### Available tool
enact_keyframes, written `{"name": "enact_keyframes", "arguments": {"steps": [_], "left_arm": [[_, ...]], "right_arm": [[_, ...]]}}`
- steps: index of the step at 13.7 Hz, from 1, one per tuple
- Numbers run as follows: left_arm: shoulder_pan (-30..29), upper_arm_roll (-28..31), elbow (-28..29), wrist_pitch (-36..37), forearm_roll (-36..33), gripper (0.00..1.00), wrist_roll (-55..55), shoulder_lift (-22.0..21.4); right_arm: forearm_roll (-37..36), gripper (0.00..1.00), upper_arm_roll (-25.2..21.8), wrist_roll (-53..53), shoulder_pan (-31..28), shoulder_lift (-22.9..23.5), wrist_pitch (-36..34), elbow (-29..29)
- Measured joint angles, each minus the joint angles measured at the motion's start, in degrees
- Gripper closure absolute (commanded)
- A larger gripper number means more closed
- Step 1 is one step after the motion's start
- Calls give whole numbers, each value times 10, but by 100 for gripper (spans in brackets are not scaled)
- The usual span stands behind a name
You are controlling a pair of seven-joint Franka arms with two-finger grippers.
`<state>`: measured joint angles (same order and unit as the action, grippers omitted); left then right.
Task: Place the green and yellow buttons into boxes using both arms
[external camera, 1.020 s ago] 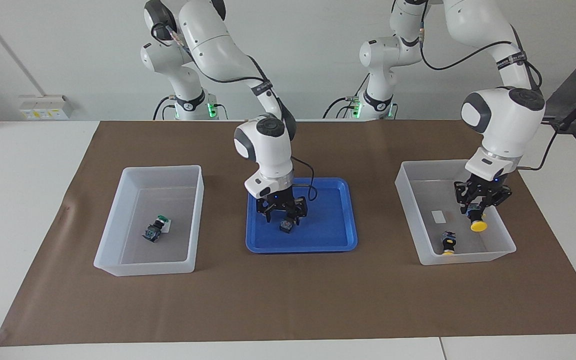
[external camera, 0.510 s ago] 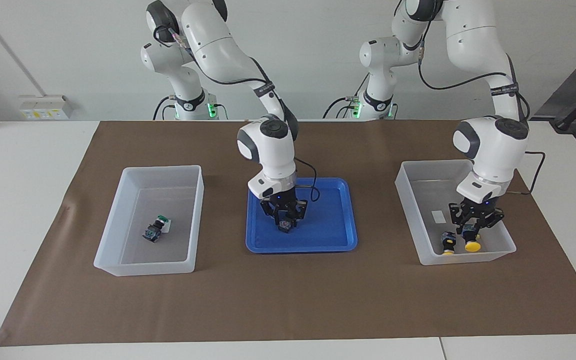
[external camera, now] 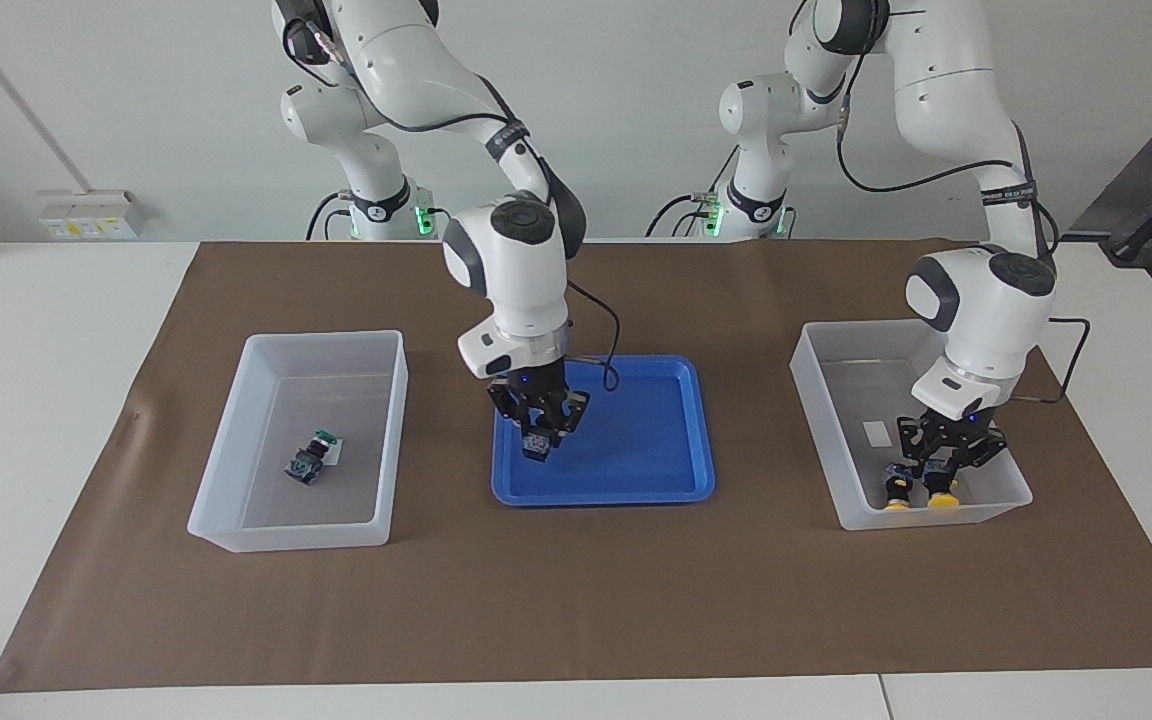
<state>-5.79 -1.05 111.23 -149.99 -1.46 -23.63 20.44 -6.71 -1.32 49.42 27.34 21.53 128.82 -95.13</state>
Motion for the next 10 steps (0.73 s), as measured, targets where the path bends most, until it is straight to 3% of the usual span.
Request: {"name": "enact_keyframes", "arguments": {"steps": [1, 4, 5, 8, 10], "left_arm": [[0, 0, 0, -2, 0, 68, 0, 0], [0, -1, 2, -10, 0, 5, -1, 2], [0, -1, 2, -14, 0, 0, -1, 4], [0, -1, 1, -20, 0, 0, -1, 10], [0, -1, 1, -20, 0, 0, -1, 10]], "right_arm": [[0, 100, 0, -36, -22, -24, -32, 0], [0, 100, -1, -168, -98, -74, -85, -17], [0, 100, -1, -214, -123, -84, -85, -33], [21, 100, -1, -317, -183, -111, -79, -98], [31, 100, -1, -351, -204, -132, -40, -164]]}}
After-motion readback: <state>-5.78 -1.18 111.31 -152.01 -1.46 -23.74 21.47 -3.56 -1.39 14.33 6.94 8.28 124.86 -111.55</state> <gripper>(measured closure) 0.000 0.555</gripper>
